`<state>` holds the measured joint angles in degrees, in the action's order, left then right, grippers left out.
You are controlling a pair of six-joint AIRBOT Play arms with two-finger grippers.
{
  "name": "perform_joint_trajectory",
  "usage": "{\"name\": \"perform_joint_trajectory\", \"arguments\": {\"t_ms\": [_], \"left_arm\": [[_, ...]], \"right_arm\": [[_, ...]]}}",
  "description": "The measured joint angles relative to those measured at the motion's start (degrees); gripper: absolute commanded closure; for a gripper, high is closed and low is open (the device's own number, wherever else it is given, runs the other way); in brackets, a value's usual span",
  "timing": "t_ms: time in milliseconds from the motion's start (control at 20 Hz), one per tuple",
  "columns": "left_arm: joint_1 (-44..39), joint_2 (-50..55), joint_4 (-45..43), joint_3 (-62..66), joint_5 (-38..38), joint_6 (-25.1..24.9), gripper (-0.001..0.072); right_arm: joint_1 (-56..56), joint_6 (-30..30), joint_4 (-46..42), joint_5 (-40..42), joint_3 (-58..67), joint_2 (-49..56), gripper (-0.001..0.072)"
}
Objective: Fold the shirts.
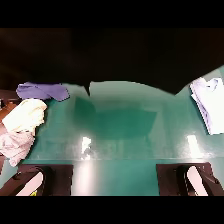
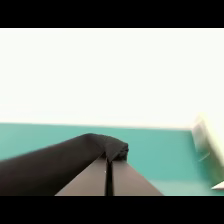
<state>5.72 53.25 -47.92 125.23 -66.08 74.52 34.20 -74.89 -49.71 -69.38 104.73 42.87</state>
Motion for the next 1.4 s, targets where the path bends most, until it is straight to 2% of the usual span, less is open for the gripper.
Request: {"name": "perform_joint_trajectory", "arguments": {"t_ms": [150, 300, 450, 600, 800, 950, 1050, 1400], "left_arm": [[0.0, -1.9, 1.7, 2.8, 0.3, 0.4, 0.0682], [0.0, -2.6, 1.7, 0.3, 0.5, 0.9, 0.0682], [0.0, -1.9, 0.5, -9.2, -0.2, 1.7, 0.0682], [0.0, 2.9, 0.1, -18.9, -4.6, 2.6, 0.0681], [-1.2, 15.0, -0.2, -26.2, -9.5, 2.9, 0.0681], [-3.2, 25.2, -0.4, -28.1, -9.5, 1.1, 0.0681], [-4.0, 31.0, -0.4, -28.6, -6.6, -0.2, 0.0681], [-4.9, 40.1, 0.0, -29.0, 12.1, -2.7, 0.0681]], "right_arm": [[0.0, -3.5, -6.7, -6.0, 12.5, 3.5, 0.0701], [0.0, -5.7, -10.4, -12.6, 17.5, 7.4, 0.0701], [0.0, -6.6, -12.3, -17.7, 13.8, 11.5, 0.0701], [-2.2, -7.0, -14.8, -22.1, 8.4, 17.8, 0.0701], [-10.6, -7.8, -25.7, -25.9, 3.8, 28.4, 0.0701], [-16.6, -9.5, -32.3, -26.3, 2.2, 37.4, 0.0701], [-19.2, -10.9, -34.4, -24.4, 1.7, 42.8, 0.0701], [-23.3, -15.3, -36.4, -11.0, 1.3, 53.5, 0.0701]]}}
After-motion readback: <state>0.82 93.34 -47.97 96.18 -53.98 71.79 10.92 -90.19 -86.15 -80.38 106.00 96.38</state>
